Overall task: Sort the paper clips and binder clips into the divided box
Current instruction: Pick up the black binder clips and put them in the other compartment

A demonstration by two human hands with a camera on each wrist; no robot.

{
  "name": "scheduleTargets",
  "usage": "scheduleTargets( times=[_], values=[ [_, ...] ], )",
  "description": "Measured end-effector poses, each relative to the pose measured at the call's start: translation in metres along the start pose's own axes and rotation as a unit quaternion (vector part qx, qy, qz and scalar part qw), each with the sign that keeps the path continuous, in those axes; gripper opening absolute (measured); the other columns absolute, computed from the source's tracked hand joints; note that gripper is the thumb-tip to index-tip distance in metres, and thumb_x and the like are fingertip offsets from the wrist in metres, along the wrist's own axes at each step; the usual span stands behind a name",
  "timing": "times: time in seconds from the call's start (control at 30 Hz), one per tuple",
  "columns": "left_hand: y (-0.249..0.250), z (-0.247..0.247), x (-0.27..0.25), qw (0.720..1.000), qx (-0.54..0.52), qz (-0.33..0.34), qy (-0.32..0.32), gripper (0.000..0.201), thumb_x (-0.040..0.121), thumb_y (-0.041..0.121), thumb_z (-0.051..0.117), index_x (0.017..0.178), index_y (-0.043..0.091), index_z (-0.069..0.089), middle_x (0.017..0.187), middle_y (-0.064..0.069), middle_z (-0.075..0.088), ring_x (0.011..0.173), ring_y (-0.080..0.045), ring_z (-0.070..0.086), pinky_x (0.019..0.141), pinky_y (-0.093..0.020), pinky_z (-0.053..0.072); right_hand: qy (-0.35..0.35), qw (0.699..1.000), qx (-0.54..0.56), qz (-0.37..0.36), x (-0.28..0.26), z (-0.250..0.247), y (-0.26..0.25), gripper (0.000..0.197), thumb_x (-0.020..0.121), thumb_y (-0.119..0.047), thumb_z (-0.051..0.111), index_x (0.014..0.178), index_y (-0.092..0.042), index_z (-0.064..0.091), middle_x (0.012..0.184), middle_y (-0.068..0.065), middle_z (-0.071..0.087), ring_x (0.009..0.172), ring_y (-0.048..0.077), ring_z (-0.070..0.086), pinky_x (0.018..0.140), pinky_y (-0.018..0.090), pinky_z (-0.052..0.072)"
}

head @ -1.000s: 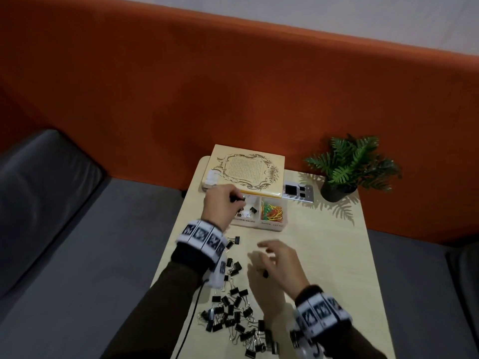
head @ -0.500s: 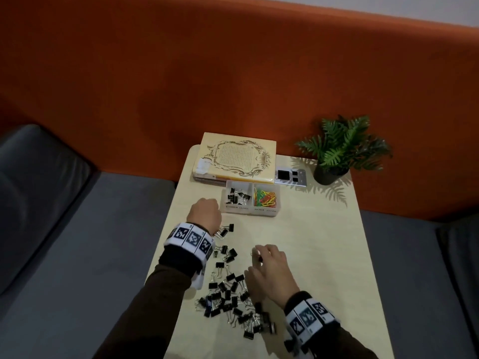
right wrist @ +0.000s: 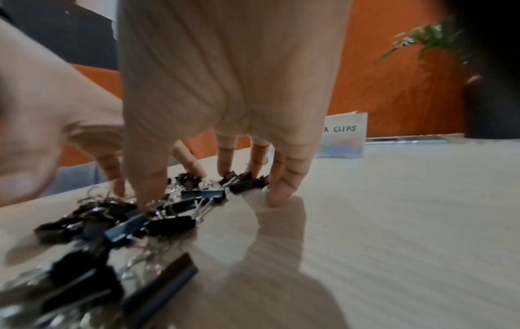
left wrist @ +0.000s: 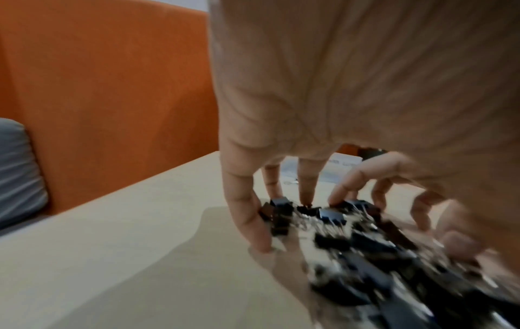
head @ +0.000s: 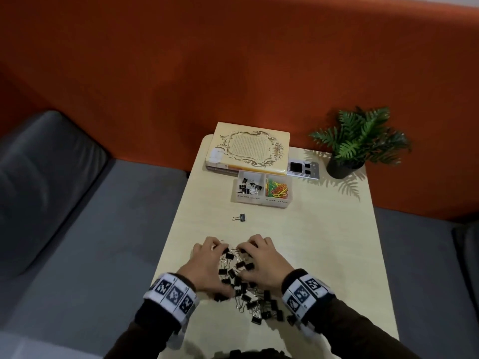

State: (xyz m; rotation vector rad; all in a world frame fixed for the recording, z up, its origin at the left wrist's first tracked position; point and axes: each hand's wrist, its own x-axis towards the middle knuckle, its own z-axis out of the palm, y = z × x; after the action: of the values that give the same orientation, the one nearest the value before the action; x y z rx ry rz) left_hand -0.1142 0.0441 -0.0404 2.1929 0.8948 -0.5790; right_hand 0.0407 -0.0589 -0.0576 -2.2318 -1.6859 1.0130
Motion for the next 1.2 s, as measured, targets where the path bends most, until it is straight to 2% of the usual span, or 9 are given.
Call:
scheduleTargets(
  times=[0.07, 0.33, 0.43, 0.53, 0.73, 0.87, 0.97, 1.1, 1.2],
  values=[
    [0.0, 0.016, -0.007, 1.0, 0.022, 0.005, 0.019, 0.101, 0.056, 0.036, 0.083, 0.14, 0.027, 0.028, 0.138, 0.004, 0.02, 0.123, -0.023, 0.028, 0.103, -0.037, 0.044, -0.021, 1.0, -0.006, -0.007, -0.006, 0.0, 0.004, 0.068, 0.07, -0.027, 0.07, 0.129, -0.027, 0.036, 0.127, 0.002, 0.035, 0.116, 0.022, 0.028, 0.097, 0.038, 0.042],
    [0.018, 0.028, 0.016, 0.984, -0.089, 0.042, 0.15, 0.022, 0.076, 0.009, 0.067, 0.094, 0.017, 0.057, 0.101, 0.003, 0.044, 0.087, -0.019, 0.056, 0.075, -0.024, 0.05, 0.076, 0.997, 0.006, 0.014, -0.008, 0.013, 0.001, 0.03, 0.08, -0.003, 0.053, 0.107, -0.016, 0.052, 0.113, 0.007, 0.046, 0.104, 0.026, 0.037, 0.084, 0.03, 0.04],
    [0.025, 0.026, 0.025, 0.981, -0.101, 0.034, 0.164, 0.018, 0.077, 0.008, 0.067, 0.089, 0.018, 0.059, 0.1, 0.002, 0.05, 0.082, -0.018, 0.059, 0.07, -0.027, 0.053, 0.088, 0.995, 0.019, 0.032, -0.009, 0.011, 0.007, 0.027, 0.081, -0.002, 0.054, 0.105, -0.014, 0.053, 0.111, 0.008, 0.046, 0.097, 0.022, 0.037, 0.077, 0.026, 0.039],
    [0.028, 0.024, 0.031, 0.978, -0.105, 0.017, 0.178, 0.013, 0.076, 0.013, 0.073, 0.078, 0.02, 0.062, 0.097, 0.002, 0.054, 0.084, -0.017, 0.059, 0.077, -0.032, 0.054, 0.1, 0.994, 0.04, 0.034, -0.011, 0.01, 0.013, 0.027, 0.079, 0.0, 0.057, 0.102, -0.013, 0.055, 0.109, 0.009, 0.046, 0.097, 0.026, 0.044, 0.078, 0.028, 0.042],
    [0.03, 0.022, 0.035, 0.976, -0.115, -0.014, 0.183, 0.015, 0.075, 0.015, 0.076, 0.069, 0.024, 0.066, 0.086, 0.007, 0.059, 0.082, -0.014, 0.063, 0.078, -0.034, 0.057, 0.057, 0.996, 0.041, 0.062, -0.007, 0.006, 0.015, 0.026, 0.077, -0.004, 0.058, 0.1, -0.014, 0.054, 0.108, 0.011, 0.049, 0.099, 0.029, 0.047, 0.078, 0.027, 0.039],
    [0.028, 0.022, 0.035, 0.975, -0.138, -0.005, 0.176, 0.026, 0.075, 0.01, 0.075, 0.091, 0.023, 0.06, 0.097, 0.002, 0.063, 0.092, -0.016, 0.062, 0.084, -0.036, 0.055, 0.041, 0.997, 0.018, 0.068, -0.008, 0.006, 0.01, 0.031, 0.077, -0.004, 0.058, 0.105, -0.014, 0.05, 0.111, 0.009, 0.046, 0.102, 0.027, 0.038, 0.076, 0.027, 0.034],
    [0.028, 0.02, 0.038, 0.981, -0.12, -0.006, 0.155, 0.037, 0.077, 0.013, 0.075, 0.11, 0.02, 0.061, 0.109, -0.002, 0.061, 0.102, -0.017, 0.06, 0.09, -0.034, 0.053, 0.066, 0.996, 0.018, 0.053, -0.011, 0.008, 0.008, 0.028, 0.077, -0.002, 0.053, 0.103, -0.013, 0.051, 0.106, 0.008, 0.046, 0.093, 0.022, 0.035, 0.072, 0.024, 0.031],
    [0.031, 0.014, 0.039, 0.981, -0.104, -0.016, 0.16, 0.023, 0.076, 0.017, 0.076, 0.098, 0.018, 0.067, 0.105, -0.003, 0.058, 0.098, -0.02, 0.061, 0.087, -0.035, 0.053, 0.08, 0.994, 0.059, 0.036, -0.015, 0.005, 0.012, 0.021, 0.074, 0.004, 0.052, 0.083, -0.015, 0.053, 0.09, 0.0, 0.043, 0.082, 0.019, 0.042, 0.059, 0.013, 0.029],
    [0.032, 0.009, 0.037, 0.981, -0.119, -0.027, 0.153, 0.016, 0.074, 0.014, 0.077, 0.081, 0.02, 0.064, 0.091, 0.001, 0.06, 0.09, -0.019, 0.062, 0.082, -0.034, 0.055, 0.08, 0.993, 0.078, 0.047, -0.018, 0.001, 0.018, 0.018, 0.076, 0.002, 0.057, 0.081, -0.015, 0.059, 0.089, 0.001, 0.054, 0.083, 0.017, 0.05, 0.064, 0.014, 0.033]
  ],
)
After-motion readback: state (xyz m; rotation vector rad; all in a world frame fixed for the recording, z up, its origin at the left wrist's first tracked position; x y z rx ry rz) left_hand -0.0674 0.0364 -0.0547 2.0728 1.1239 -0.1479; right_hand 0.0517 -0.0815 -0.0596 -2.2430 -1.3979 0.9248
